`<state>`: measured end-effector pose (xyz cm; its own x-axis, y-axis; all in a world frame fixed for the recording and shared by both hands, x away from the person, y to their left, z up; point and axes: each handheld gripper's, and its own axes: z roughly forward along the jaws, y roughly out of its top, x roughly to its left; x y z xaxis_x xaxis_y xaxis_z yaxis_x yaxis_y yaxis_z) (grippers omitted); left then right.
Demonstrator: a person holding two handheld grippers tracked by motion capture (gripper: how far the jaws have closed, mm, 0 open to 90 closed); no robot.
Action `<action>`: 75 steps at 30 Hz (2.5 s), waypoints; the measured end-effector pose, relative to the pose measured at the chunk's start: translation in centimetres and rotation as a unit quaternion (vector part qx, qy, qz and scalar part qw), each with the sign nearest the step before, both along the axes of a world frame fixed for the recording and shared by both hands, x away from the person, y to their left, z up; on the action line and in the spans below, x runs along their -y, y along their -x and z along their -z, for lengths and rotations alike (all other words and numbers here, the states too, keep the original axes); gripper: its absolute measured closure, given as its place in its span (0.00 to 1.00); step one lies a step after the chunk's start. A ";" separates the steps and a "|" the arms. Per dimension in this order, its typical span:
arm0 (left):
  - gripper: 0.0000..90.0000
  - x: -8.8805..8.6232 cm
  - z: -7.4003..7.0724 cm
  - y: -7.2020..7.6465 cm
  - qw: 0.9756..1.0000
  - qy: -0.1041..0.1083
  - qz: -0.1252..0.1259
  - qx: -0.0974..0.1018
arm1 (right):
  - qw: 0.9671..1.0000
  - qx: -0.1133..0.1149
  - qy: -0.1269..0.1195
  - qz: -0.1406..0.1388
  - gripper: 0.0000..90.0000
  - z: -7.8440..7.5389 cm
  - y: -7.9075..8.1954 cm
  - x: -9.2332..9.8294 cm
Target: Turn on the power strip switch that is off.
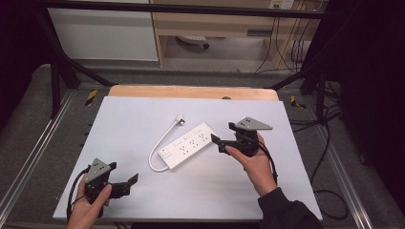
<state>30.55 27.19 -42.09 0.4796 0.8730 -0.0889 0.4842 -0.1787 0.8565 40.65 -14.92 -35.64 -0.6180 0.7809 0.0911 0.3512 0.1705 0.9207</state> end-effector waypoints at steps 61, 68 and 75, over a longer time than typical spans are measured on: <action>0.08 -0.3 0.1 -0.2 1.000 -0.009 -0.005 -0.009 | 1.000 -0.020 0.006 -0.024 0.93 5.5 -5.2 -6.4; 0.08 -0.4 0.1 -0.2 1.000 -0.009 -0.006 -0.010 | 0.999 -0.034 0.011 -0.019 0.94 6.5 -5.8 -6.6; 0.08 -0.4 0.2 -0.2 1.000 -0.009 -0.006 -0.010 | 0.999 -0.045 0.011 -0.025 0.95 7.4 -6.0 -7.3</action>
<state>30.76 27.56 -42.25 0.4681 0.8798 -0.0826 0.5040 -0.1890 0.8428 46.67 -7.59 -43.05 -0.6459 0.7521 0.1309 0.4229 0.2098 0.8815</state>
